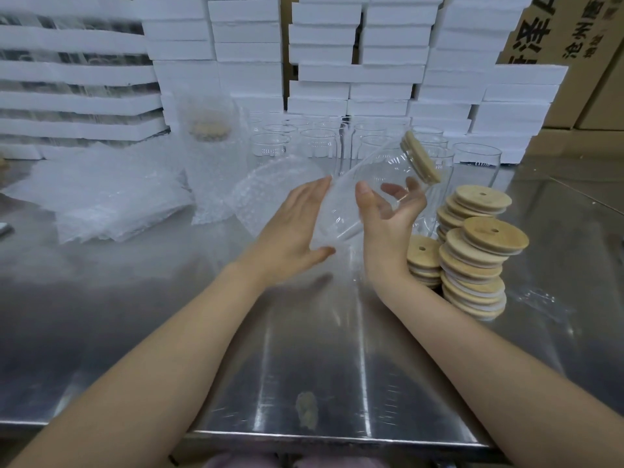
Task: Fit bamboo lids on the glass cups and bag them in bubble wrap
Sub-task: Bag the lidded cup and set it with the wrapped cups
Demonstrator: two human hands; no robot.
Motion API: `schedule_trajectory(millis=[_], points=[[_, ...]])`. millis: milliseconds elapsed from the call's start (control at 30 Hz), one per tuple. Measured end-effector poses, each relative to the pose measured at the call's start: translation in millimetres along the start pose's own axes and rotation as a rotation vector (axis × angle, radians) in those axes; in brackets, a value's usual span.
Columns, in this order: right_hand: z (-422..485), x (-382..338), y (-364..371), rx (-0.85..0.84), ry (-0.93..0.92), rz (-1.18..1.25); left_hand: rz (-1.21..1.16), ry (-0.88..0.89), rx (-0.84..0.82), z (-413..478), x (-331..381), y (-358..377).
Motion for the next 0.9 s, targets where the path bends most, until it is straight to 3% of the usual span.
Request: schedule_trajectory(millis=[67,200,433,533,667,800,900], points=[[-3.9,2.4,7.0,-0.059,0.032,0.039,0.038,-0.013,0.112,0.2,-2.8,-10.1],[-7.2,-14.5,15.6,-0.126,-0.077,-0.028,0.115,-0.019,0.228,0.3,-1.6,-26.6],[-16.8,-13.8,32.1,-0.266,-0.077,-0.031,-0.095,-0.197,0.351,-4.7,-0.4,-37.0],[-24.0,5.7,38.8,-0.359,0.001,-0.036,-0.046,-0.209,0.429,-4.9,4.0,-43.3],[-16.5,5.8,34.2,-0.301,0.039,0.012,-0.008,-0.149,0.393,-1.8,10.8,-43.5],[-10.0,-9.5,18.7,-0.124,-0.050,-0.009,-0.204,-0.111,0.208,5.8,4.8,-34.8],[-6.2,-23.0,8.4,-0.041,-0.123,0.015,-0.037,-0.109,0.064,4.2,-9.4,-24.8]])
Point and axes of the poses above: each hand's wrist, its own z-axis towards the middle knuckle, its own y-axis out of the palm, x = y × z, the point moved 9 cm from there along z, towards the middle knuckle, and after that the axes turned 13 degrees about z, right-handed, at the moved point
